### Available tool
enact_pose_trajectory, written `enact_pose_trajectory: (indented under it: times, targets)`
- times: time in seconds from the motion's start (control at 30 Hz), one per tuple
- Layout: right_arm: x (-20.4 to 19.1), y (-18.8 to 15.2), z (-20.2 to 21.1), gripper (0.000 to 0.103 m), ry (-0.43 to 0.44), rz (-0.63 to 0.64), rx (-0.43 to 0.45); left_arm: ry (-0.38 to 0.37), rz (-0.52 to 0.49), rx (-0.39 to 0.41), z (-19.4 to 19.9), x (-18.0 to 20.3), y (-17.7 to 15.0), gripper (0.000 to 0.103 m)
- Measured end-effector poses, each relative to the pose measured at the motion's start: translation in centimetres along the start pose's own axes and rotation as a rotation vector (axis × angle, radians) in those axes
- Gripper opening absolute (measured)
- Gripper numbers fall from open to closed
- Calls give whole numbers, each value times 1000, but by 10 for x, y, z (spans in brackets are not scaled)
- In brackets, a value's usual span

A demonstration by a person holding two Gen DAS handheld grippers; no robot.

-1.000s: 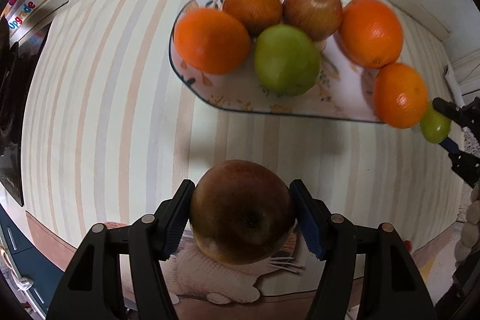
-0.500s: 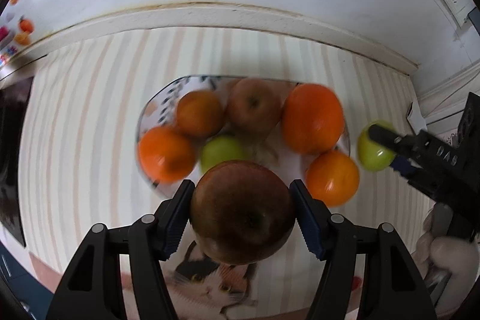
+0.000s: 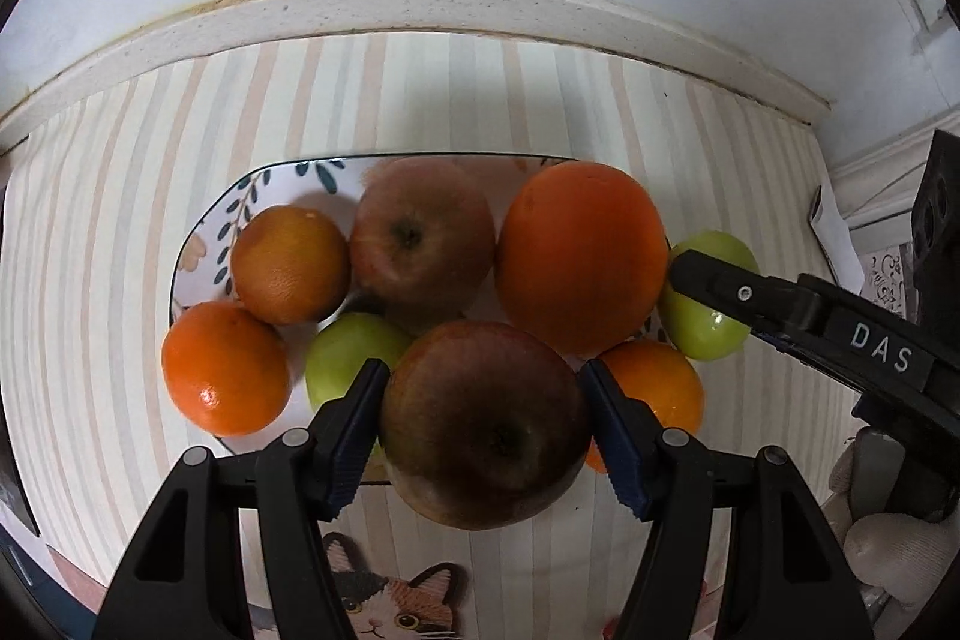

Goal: Organize fruits
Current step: 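Lower the brown fruit and green apple onto the plate and open both tools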

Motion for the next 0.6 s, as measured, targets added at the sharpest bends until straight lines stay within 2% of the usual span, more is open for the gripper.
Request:
enact_pose_trajectory:
  times: [0.17,0.4,0.6]
  targets:
    - [1,0,-3,59,8,-10,-6,25,-28,-6,-5,7,5,64]
    - [7,-1,-5,63,24,-31,-13,20,30,-44,-18,6,7,68]
    - [7,-1,-6,69,39,-34,-20,32,39,-19,-11,1,8,68]
Point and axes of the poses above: each gripper's, at about its wrist camera, not at the fingertips, and z roughly against the way its jaws point, x to its right, y to its top, the point moved 5 cm from there along -z, roughly the way its jaws point, and after that the axes turned 8 degrees about x, right-handed, at the moved point
